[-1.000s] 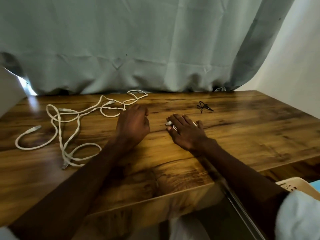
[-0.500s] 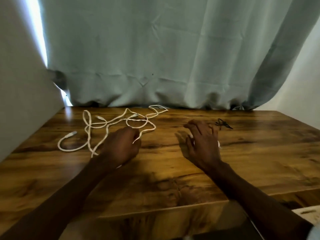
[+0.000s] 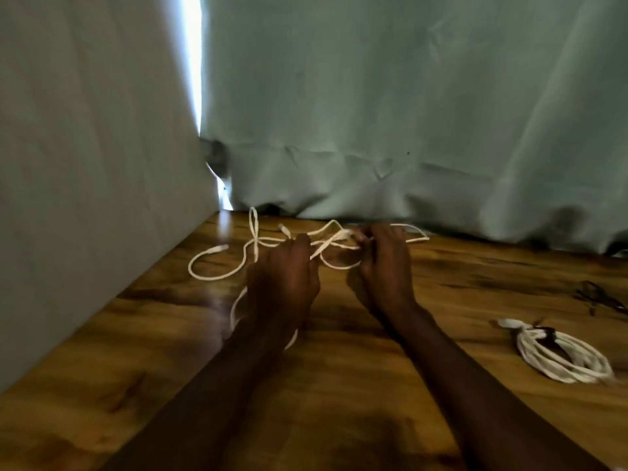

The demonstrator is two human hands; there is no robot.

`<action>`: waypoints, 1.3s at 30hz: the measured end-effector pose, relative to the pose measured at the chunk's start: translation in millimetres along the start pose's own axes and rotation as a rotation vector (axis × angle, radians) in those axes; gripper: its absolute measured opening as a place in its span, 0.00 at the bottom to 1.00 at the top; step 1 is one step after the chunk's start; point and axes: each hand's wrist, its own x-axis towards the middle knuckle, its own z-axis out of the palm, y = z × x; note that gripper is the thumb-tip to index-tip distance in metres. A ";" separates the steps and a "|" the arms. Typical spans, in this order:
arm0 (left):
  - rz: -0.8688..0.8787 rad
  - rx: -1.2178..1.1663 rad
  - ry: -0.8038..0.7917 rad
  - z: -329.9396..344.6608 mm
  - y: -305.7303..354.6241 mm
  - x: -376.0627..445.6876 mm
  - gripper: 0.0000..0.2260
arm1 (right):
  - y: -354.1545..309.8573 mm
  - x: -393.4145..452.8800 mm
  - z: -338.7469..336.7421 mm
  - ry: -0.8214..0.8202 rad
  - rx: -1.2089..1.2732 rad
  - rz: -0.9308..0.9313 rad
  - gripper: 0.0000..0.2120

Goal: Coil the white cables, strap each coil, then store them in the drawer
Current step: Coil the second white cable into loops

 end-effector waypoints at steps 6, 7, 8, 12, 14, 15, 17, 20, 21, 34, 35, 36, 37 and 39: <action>0.048 0.146 0.217 9.6 -29.2 21.2 0.06 | 19.7 8.0 -6.5 0.193 0.037 0.352 0.08; 0.048 0.099 0.237 9.0 -31.1 21.7 0.06 | 14.7 7.1 -7.8 0.134 -0.049 0.322 0.09; 0.051 0.043 0.238 8.5 -31.6 21.6 0.06 | 5.6 6.3 -9.6 0.069 -0.137 0.256 0.16; 0.123 0.058 0.141 14.2 -28.0 20.3 0.08 | -41.8 7.1 -24.6 0.011 -0.055 -0.069 0.38; 0.104 0.116 0.123 15.4 -27.4 18.6 0.09 | -56.3 6.5 -32.4 0.031 0.047 -0.150 0.42; 0.092 0.140 0.125 15.6 -28.1 17.8 0.09 | -60.5 6.3 -38.1 0.051 0.102 -0.173 0.42; 0.074 0.209 0.119 16.1 -30.6 16.2 0.10 | -64.4 5.7 -49.1 0.099 0.162 -0.229 0.43; 0.075 0.240 0.033 20.3 -31.8 14.8 0.12 | -69.2 6.3 -58.3 0.121 0.108 -0.285 0.39; 0.077 0.241 0.016 20.3 -30.1 14.2 0.13 | -70.5 5.1 -55.3 0.089 0.046 -0.281 0.35; -0.057 -0.203 0.136 13.3 -38.5 22.0 0.06 | -45.8 20.0 -57.2 0.254 1.181 0.427 0.10; -0.131 -0.235 0.109 14.3 -43.1 21.8 0.05 | -38.8 24.4 -60.5 0.350 1.311 0.560 0.09; -0.208 -0.294 0.076 14.7 -46.4 21.1 0.04 | -31.6 28.1 -63.2 0.408 1.354 0.654 0.08; -0.274 -0.351 0.046 13.5 -48.0 20.6 0.04 | -26.2 29.7 -65.0 0.417 1.293 0.697 0.09; -0.328 -0.393 0.040 10.9 -47.3 20.5 0.07 | -16.6 29.4 -63.3 0.331 1.053 0.666 0.16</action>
